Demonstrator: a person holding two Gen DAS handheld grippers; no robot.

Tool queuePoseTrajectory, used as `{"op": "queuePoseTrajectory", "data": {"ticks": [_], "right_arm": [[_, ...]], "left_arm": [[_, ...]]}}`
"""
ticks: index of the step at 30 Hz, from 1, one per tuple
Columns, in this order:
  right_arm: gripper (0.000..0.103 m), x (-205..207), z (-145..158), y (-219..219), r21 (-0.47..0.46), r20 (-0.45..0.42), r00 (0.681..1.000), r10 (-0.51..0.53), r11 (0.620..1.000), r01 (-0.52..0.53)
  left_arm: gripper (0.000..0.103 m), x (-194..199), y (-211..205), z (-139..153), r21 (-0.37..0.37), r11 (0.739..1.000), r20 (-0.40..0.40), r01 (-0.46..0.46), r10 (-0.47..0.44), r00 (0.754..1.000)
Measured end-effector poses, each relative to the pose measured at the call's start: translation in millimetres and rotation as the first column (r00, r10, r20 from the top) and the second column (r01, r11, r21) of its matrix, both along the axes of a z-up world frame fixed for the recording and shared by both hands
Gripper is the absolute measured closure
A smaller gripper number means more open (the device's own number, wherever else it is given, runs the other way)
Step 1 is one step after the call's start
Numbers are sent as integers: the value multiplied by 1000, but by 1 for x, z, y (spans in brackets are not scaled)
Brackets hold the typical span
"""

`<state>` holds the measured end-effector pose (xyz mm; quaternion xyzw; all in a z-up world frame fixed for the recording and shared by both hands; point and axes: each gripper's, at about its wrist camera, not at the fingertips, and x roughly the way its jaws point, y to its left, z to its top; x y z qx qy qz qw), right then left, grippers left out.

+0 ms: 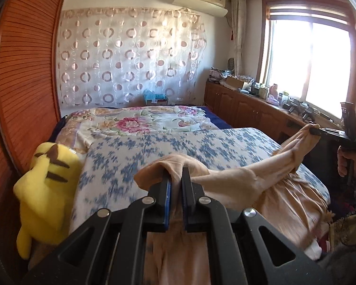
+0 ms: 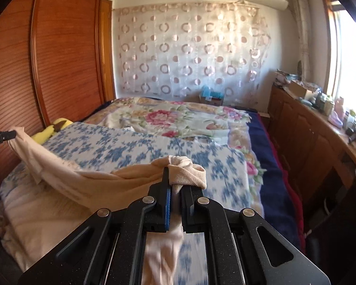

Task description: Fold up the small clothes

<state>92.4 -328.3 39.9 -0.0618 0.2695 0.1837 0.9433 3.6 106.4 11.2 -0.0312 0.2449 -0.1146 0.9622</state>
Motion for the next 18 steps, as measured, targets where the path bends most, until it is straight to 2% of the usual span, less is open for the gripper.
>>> {"op": "queuePoseTrajectory", "data": {"ticks": [2, 5, 7, 9, 10, 12, 14, 18], "right_arm": [[99, -37, -1, -19, 36, -20, 1000, -9, 999, 9], [99, -61, -4, -29, 70, -52, 999, -3, 998, 6], [99, -88, -17, -29, 50, -99, 995, 15, 999, -10], [99, -94, -32, -29, 44, -157, 987, 21, 999, -15], [99, -94, -32, -29, 44, -157, 987, 21, 999, -15], [99, -93, -52, -25, 20, -227, 974, 12, 1000, -7], [99, -92, -69, -25, -6, -277, 961, 4, 1000, -6], [96, -92, -71, -20, -54, -270, 963, 0, 998, -16]], "left_arm": [[98, -25, 1, -5, -8, 1000, -13, -3, 3, 1000], [98, -50, 0, -17, 10, 1000, -56, -8, 9, 998], [96, -57, 3, -29, 13, 1000, -102, -15, 16, 995], [95, -58, 3, -41, 18, 1000, -151, -6, 9, 989], [93, -56, 5, -50, 26, 1000, -179, 0, 5, 984], [92, -55, 5, -59, 28, 1000, -205, 0, 6, 979], [88, -56, 4, -61, 45, 999, -207, -3, 13, 978], [74, -60, 10, -53, 29, 1000, -186, -9, 14, 982]]}}
